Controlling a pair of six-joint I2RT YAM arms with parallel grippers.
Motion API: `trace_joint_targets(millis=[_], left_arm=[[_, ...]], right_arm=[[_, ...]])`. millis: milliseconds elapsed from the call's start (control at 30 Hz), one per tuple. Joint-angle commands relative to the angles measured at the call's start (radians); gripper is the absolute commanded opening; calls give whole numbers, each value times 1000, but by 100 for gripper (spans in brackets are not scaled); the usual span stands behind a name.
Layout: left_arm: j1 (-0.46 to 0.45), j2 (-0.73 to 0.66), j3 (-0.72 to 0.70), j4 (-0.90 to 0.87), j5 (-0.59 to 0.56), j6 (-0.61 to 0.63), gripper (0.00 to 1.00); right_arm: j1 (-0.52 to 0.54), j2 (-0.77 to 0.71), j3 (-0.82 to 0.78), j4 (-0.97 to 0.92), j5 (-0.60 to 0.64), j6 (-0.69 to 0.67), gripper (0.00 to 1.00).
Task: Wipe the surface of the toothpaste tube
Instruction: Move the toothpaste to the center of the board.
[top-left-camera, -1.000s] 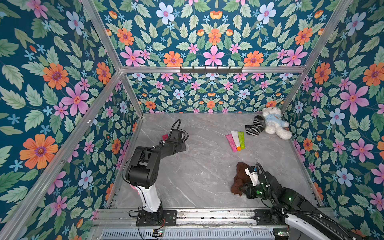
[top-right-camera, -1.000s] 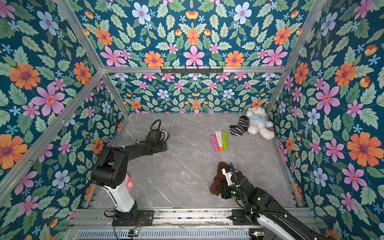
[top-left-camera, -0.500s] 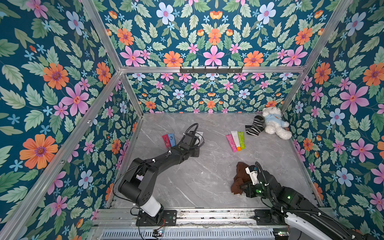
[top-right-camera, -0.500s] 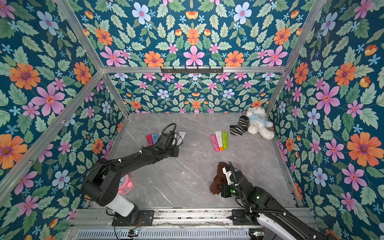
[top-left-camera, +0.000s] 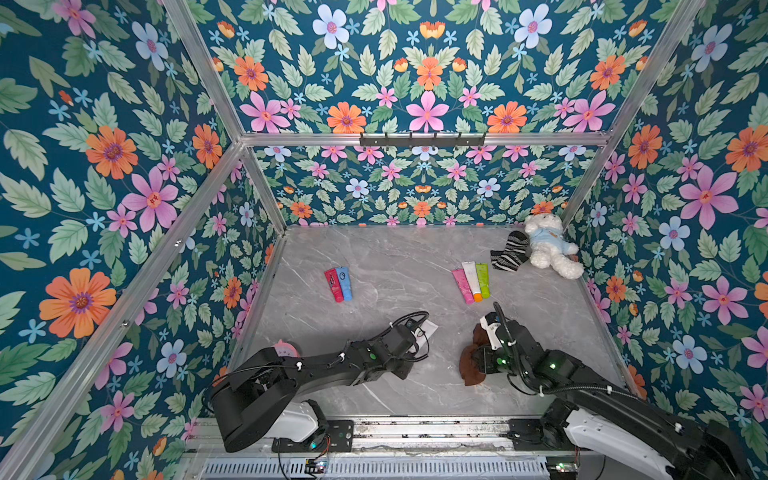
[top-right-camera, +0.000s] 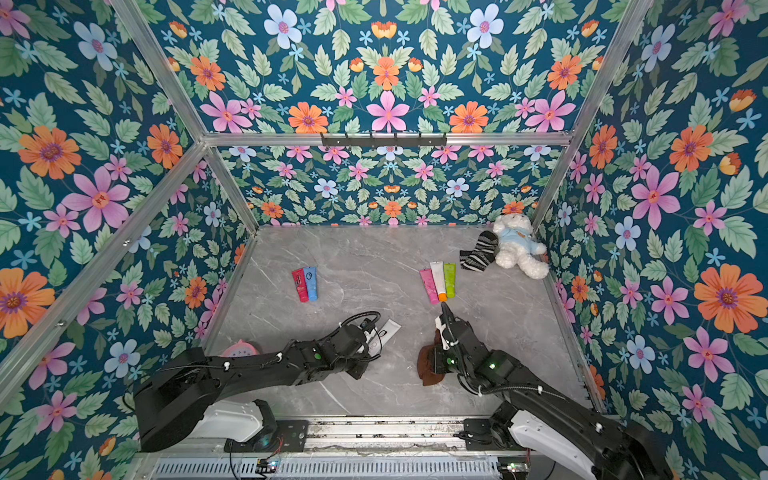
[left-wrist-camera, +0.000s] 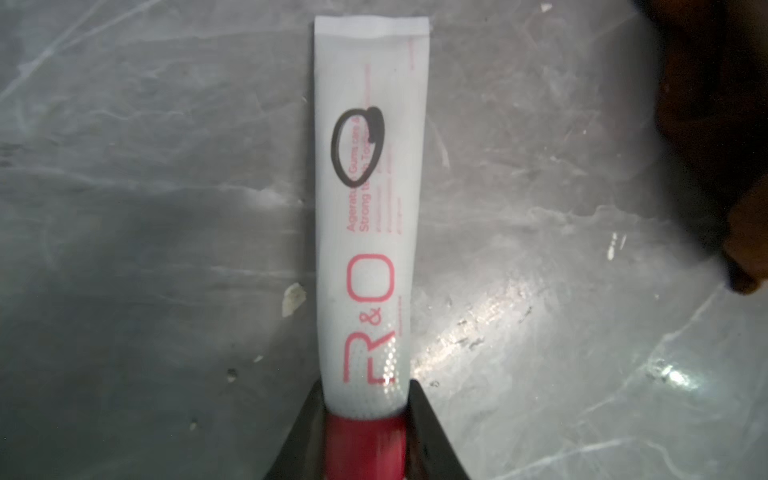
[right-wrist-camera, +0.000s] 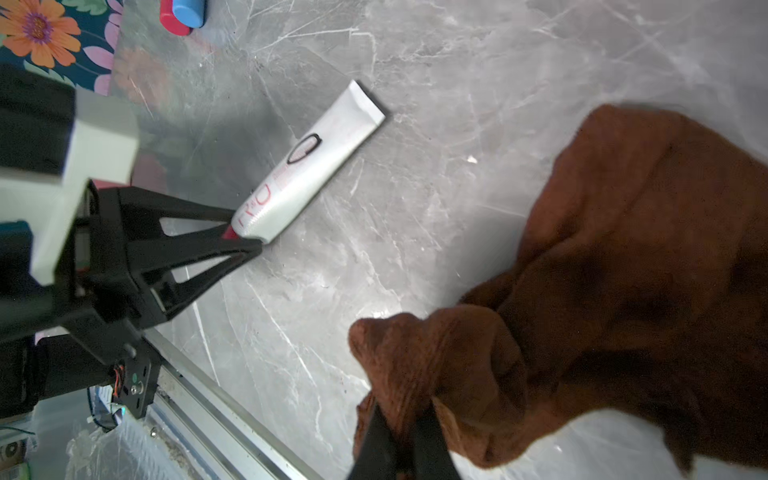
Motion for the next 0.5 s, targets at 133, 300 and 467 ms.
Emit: trace_joint_targets(millis=[133, 300, 467], left_arm=[[-83, 55, 15, 137, -34, 72, 1], [-139, 51, -12, 177, -77, 79, 0], [-159, 48, -21, 189, -96, 84, 0]], right_arm=[[-4, 247, 139, 174, -41, -87, 0], [-28, 412, 180, 274, -78, -100, 0], [-37, 570, 181, 349, -126, -99, 0]])
